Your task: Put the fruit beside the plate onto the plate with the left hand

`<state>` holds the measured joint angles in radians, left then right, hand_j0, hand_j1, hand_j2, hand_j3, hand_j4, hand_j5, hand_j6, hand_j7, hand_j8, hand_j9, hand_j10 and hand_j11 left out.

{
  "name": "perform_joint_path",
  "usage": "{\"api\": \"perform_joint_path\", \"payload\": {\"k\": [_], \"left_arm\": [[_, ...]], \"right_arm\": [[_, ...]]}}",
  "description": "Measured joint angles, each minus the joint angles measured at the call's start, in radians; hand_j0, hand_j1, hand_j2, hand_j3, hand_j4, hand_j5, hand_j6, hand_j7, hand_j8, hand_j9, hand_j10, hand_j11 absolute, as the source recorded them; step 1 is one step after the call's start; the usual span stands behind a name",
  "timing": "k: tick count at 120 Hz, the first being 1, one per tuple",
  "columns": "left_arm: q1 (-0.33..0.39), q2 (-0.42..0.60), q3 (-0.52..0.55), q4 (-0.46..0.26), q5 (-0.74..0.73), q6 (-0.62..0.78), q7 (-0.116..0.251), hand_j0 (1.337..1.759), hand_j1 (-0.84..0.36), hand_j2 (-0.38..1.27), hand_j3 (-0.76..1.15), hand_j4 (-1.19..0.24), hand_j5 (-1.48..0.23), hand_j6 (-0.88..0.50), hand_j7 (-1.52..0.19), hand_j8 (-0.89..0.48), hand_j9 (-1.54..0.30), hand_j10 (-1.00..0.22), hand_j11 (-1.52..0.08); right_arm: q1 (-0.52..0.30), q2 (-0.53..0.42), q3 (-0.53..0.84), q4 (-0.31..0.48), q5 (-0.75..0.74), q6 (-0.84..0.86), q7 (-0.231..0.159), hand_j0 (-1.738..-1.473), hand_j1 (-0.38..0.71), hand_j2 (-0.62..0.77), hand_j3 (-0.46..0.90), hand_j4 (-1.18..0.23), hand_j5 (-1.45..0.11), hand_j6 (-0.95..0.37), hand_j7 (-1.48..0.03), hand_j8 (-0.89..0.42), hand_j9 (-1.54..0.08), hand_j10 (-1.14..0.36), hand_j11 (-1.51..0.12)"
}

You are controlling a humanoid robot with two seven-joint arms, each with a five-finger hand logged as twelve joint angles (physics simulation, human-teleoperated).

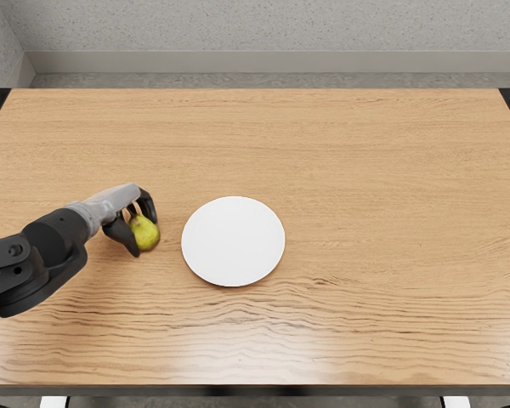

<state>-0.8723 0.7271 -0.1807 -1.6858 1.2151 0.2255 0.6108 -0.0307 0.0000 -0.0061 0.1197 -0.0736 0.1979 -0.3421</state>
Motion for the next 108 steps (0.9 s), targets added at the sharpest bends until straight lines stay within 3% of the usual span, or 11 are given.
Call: {"api": "perform_joint_path", "payload": {"k": [10,38,108], "left_arm": [[-0.012,0.007,-0.002,-0.001,-0.004,-0.001,0.0,1.656,-0.34,0.62,0.0,-0.64,-1.05,-0.38,-1.02,-0.44,-0.97,-0.73,-0.98],[-0.061,0.011,-0.006,-0.004,-0.027,-0.003,0.0,1.656,-0.31,0.55,0.0,-0.68,-1.03,-0.4,-1.01,-0.45,-0.99,-0.74,-0.99],[-0.319,0.018,-0.013,-0.012,-0.241,-0.119,0.0,1.657,-0.39,0.71,0.0,-0.74,-1.05,-0.42,-1.02,-0.45,-1.01,-0.77,-1.01]], "right_arm": [[0.0,0.0,0.0,0.0,0.0,0.0,0.0,-1.658,-0.35,0.0,0.0,0.0,0.0,0.0,0.0,0.0,0.0,0.0,0.0],[0.0,0.0,0.0,0.0,0.0,0.0,0.0,-1.658,-0.35,0.0,0.0,0.0,0.0,0.0,0.0,0.0,0.0,0.0,0.0],[0.005,0.0,0.0,0.0,0.0,0.0,0.0,-1.658,-0.35,0.0,0.0,0.0,0.0,0.0,0.0,0.0,0.0,0.0,0.0]]}}
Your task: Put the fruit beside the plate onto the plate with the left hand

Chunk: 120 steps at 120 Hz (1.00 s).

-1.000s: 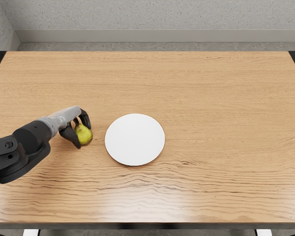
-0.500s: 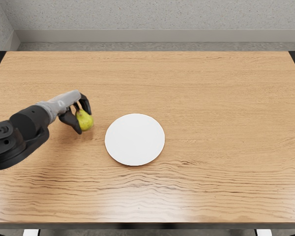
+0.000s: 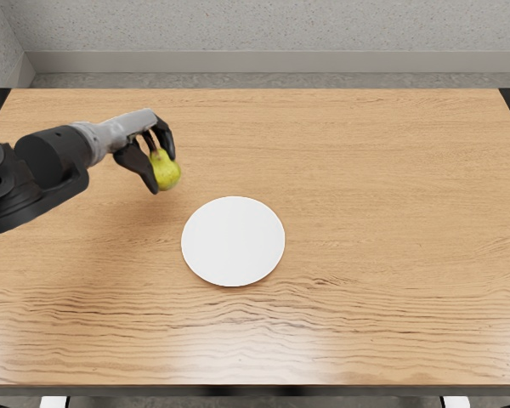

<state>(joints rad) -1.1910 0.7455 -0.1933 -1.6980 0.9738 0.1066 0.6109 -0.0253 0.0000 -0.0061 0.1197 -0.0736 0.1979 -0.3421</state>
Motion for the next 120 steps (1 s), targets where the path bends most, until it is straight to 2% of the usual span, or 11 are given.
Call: {"api": "perform_joint_path", "payload": {"k": [31,32,55,79,90,101,120], "left_arm": [[-0.004,-0.015,-0.061,0.004,-0.067,-0.078,0.0,1.657,-0.4,0.76,0.0,-0.75,-1.06,-0.43,-1.03,-0.48,-1.02,-0.78,-1.02],[-0.005,-0.016,-0.062,0.004,-0.068,-0.078,0.0,1.657,-0.4,0.76,0.0,-0.76,-1.06,-0.47,-1.04,-0.47,-1.02,-0.78,-1.02],[-0.013,-0.05,-0.077,0.005,-0.099,-0.1,0.0,1.656,-0.43,0.84,0.0,-0.77,-1.08,-0.45,-1.05,-0.49,-1.04,-0.79,-1.04],[-0.019,-0.079,-0.083,0.006,-0.105,-0.105,0.0,1.656,-0.44,0.84,0.0,-0.78,-1.09,-0.48,-1.07,-0.49,-1.06,-0.8,-1.06],[-0.022,-0.099,-0.083,0.01,-0.116,-0.106,0.0,1.656,-0.45,0.91,0.0,-0.79,-1.09,-0.53,-1.07,-0.54,-1.06,-0.8,-1.06],[-0.021,-0.128,-0.084,0.018,-0.122,-0.106,0.0,1.655,-0.46,0.89,0.0,-0.79,-1.09,-0.54,-1.07,-0.58,-1.07,-0.81,-1.07],[-0.021,-0.163,-0.084,0.034,-0.126,-0.106,0.001,1.654,-0.48,0.96,0.0,-0.8,-1.1,-0.59,-1.08,-0.64,-1.08,-0.81,-1.08]], "right_arm": [[0.002,0.0,-0.001,0.0,0.0,0.0,0.0,-1.658,-0.35,0.0,0.0,0.0,0.0,0.0,0.0,0.0,0.0,0.0,0.0],[0.002,0.0,-0.001,0.0,0.0,0.0,0.0,-1.658,-0.35,0.0,0.0,0.0,0.0,0.0,0.0,0.0,0.0,0.0,0.0],[0.002,0.0,-0.001,0.0,0.0,0.0,0.0,-1.658,-0.35,0.0,0.0,0.0,0.0,0.0,0.0,0.0,0.0,0.0,0.0],[0.003,0.0,-0.001,0.0,0.0,0.0,0.0,-1.658,-0.35,0.0,0.0,0.0,0.0,0.0,0.0,0.0,0.0,0.0,0.0],[0.004,0.0,-0.001,0.0,0.0,0.0,0.0,-1.658,-0.35,0.0,0.0,0.0,0.0,0.0,0.0,0.0,0.0,0.0,0.0],[0.004,0.0,-0.001,0.0,0.0,0.0,0.0,-1.658,-0.35,0.0,0.0,0.0,0.0,0.0,0.0,0.0,0.0,0.0,0.0],[0.004,0.0,-0.001,0.0,0.0,0.0,0.0,-1.658,-0.35,0.0,0.0,0.0,0.0,0.0,0.0,0.0,0.0,0.0,0.0]]}}
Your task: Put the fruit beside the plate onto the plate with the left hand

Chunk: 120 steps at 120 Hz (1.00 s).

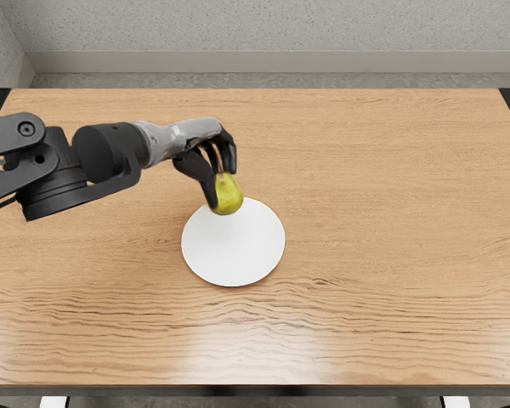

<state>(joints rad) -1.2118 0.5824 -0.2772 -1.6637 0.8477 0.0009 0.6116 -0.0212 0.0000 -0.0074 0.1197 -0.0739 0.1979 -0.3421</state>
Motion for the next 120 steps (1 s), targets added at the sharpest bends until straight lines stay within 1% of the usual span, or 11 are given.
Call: {"api": "perform_joint_path", "payload": {"k": [11,24,34,37,39,40,42,48,65,85,120], "left_arm": [[-0.001,-0.023,0.0,0.008,0.0,0.0,0.0,1.654,-0.49,1.02,0.0,-0.81,-1.1,-0.62,-1.09,-0.67,-1.09,-0.82,-1.08],[0.002,-0.044,0.001,0.021,-0.001,0.0,0.0,1.653,-0.5,1.05,0.0,-0.81,-1.11,-0.63,-1.1,-0.69,-1.1,-0.82,-1.09],[0.004,-0.059,0.002,0.029,-0.001,0.0,0.0,1.653,-0.51,1.04,0.0,-0.82,-1.12,-0.64,-1.1,-0.7,-1.1,-0.83,-1.1],[0.004,-0.065,0.002,0.032,-0.001,0.0,0.0,1.653,-0.5,1.01,0.0,-0.82,-1.12,-0.64,-1.11,-0.7,-1.1,-0.83,-1.1],[0.005,-0.066,0.002,0.033,-0.001,0.0,0.0,1.653,-0.51,1.06,0.0,-0.82,-1.12,-0.64,-1.1,-0.7,-1.1,-0.83,-1.1],[0.005,-0.067,0.002,0.034,-0.001,0.0,0.0,1.653,-0.5,1.02,0.0,-0.82,-1.12,-0.64,-1.1,-0.71,-1.1,-0.83,-1.1],[0.005,-0.07,0.003,0.036,-0.001,0.0,0.0,1.653,-0.5,1.01,0.0,-0.82,-1.12,-0.65,-1.11,-0.71,-1.1,-0.83,-1.1],[0.006,-0.073,0.003,0.041,-0.001,0.0,0.0,1.652,-0.51,1.02,0.0,-0.82,-1.12,-0.64,-1.11,-0.74,-1.11,-0.83,-1.1],[0.011,-0.085,0.008,0.059,0.0,0.0,0.0,1.652,-0.5,0.96,0.0,-0.83,-1.12,-0.64,-1.12,-0.77,-1.11,-0.83,-1.11],[0.024,-0.084,0.011,0.066,0.001,0.0,0.001,1.648,-0.5,0.96,0.0,-0.83,-1.12,-0.63,-1.13,-0.77,-1.12,-0.83,-1.12],[0.029,-0.088,0.012,0.072,0.002,0.0,0.001,1.645,-0.53,1.02,0.0,-0.83,-1.12,-0.62,-1.14,-0.77,-1.13,-0.83,-1.13]], "right_arm": [[0.001,0.0,0.0,0.0,0.0,0.0,0.0,-1.658,-0.35,0.0,0.0,0.0,0.0,0.0,0.0,0.0,0.0,0.0,0.0],[0.001,0.0,0.0,0.0,0.0,0.0,0.0,-1.658,-0.35,0.0,0.0,0.0,0.0,0.0,0.0,0.0,0.0,0.0,0.0],[0.001,0.0,0.0,0.0,0.0,0.0,0.0,-1.658,-0.35,0.0,0.0,0.0,0.0,0.0,0.0,0.0,0.0,0.0,0.0],[0.001,0.0,0.0,0.0,0.0,0.0,0.0,-1.658,-0.35,0.0,0.0,0.0,0.0,0.0,0.0,0.0,0.0,0.0,0.0],[0.001,0.0,0.0,0.0,0.0,0.0,0.0,-1.658,-0.35,0.0,0.0,0.0,0.0,0.0,0.0,0.0,0.0,0.0,0.0],[0.001,0.0,0.0,0.0,0.0,0.0,0.0,-1.658,-0.35,0.0,0.0,0.0,0.0,0.0,0.0,0.0,0.0,0.0,0.0],[0.001,0.0,0.0,0.0,0.0,0.0,0.0,-1.658,-0.35,0.0,0.0,0.0,0.0,0.0,0.0,0.0,0.0,0.0,0.0],[0.001,0.0,0.0,0.0,0.0,0.0,0.0,-1.658,-0.35,0.0,0.0,0.0,0.0,0.0,0.0,0.0,0.0,0.0,0.0],[0.002,0.0,0.0,0.0,0.0,0.0,0.0,-1.658,-0.35,0.0,0.0,0.0,0.0,0.0,0.0,0.0,0.0,0.0,0.0],[0.003,0.0,0.0,0.001,-0.001,0.0,0.0,-1.658,-0.35,0.0,0.0,0.0,0.0,0.0,0.0,0.0,0.0,0.0,0.0],[0.003,0.0,0.0,0.001,-0.001,0.0,0.0,-1.658,-0.35,0.0,0.0,0.0,0.0,0.0,0.0,0.0,0.0,0.0,0.0]]}}
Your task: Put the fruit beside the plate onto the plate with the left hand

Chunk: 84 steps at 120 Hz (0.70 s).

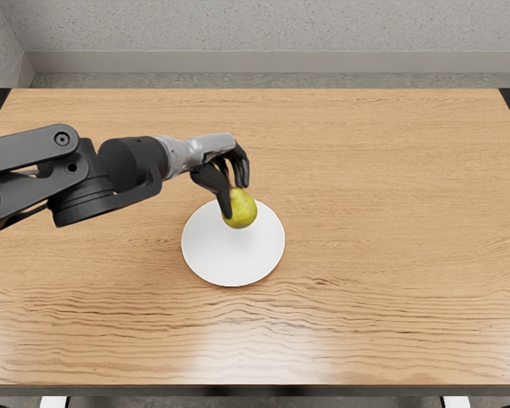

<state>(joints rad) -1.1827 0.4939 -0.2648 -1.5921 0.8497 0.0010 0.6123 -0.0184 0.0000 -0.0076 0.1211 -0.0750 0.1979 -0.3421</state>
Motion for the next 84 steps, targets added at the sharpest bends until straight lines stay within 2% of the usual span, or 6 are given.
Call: {"api": "perform_joint_path", "payload": {"k": [20,24,34,49,65,84], "left_arm": [[0.007,-0.002,-0.001,0.005,0.001,0.007,0.0,1.645,-0.51,0.96,0.0,-0.8,-1.07,-0.63,-1.08,-0.77,-1.08,-0.8,-1.08],[0.016,-0.008,-0.003,0.005,0.001,0.021,0.0,1.647,-0.45,0.83,0.0,-0.74,-0.99,-0.61,-1.0,-0.75,-1.0,-0.74,-1.0],[0.021,-0.024,-0.007,0.006,0.0,0.082,-0.001,1.651,-0.22,0.56,0.0,-0.53,-0.7,-0.44,-0.71,-0.53,-0.71,-0.52,-0.7],[0.021,-0.025,-0.009,0.006,-0.001,0.126,-0.001,1.654,0.03,0.31,0.0,-0.3,-0.4,-0.25,-0.4,-0.3,-0.4,-0.3,-0.4],[0.021,-0.023,-0.009,0.005,-0.004,0.139,-0.001,1.656,0.17,0.16,0.0,-0.17,-0.22,-0.14,-0.23,-0.17,-0.22,-0.17,-0.22],[0.017,-0.006,-0.018,-0.02,-0.04,0.145,-0.001,1.657,0.25,0.08,0.0,-0.09,-0.12,-0.08,-0.12,-0.09,-0.12,-0.09,-0.12]], "right_arm": [[0.0,0.0,0.0,0.0,0.0,0.0,0.0,-1.658,-0.35,0.0,0.0,0.0,0.0,0.0,0.0,0.0,0.0,0.0,0.0],[0.0,0.0,0.0,0.0,0.0,0.0,0.0,-1.658,-0.35,0.0,0.0,0.0,0.0,0.0,0.0,0.0,0.0,0.0,0.0],[0.0,0.0,0.0,-0.001,0.0,0.0,0.0,-1.658,-0.35,0.0,0.0,0.0,0.0,0.0,0.0,0.0,0.0,0.0,0.0],[0.001,0.0,-0.001,-0.001,0.0,0.0,0.0,-1.658,-0.35,0.0,0.0,0.0,0.0,0.0,0.0,0.0,0.0,0.0,0.0],[0.001,0.0,-0.001,-0.001,0.0,0.0,0.0,-1.658,-0.35,0.0,0.0,0.0,0.0,0.0,0.0,0.0,0.0,0.0,0.0],[0.001,0.0,-0.001,-0.001,0.0,0.0,0.0,-1.658,-0.35,0.0,0.0,0.0,0.0,0.0,0.0,0.0,0.0,0.0,0.0]]}}
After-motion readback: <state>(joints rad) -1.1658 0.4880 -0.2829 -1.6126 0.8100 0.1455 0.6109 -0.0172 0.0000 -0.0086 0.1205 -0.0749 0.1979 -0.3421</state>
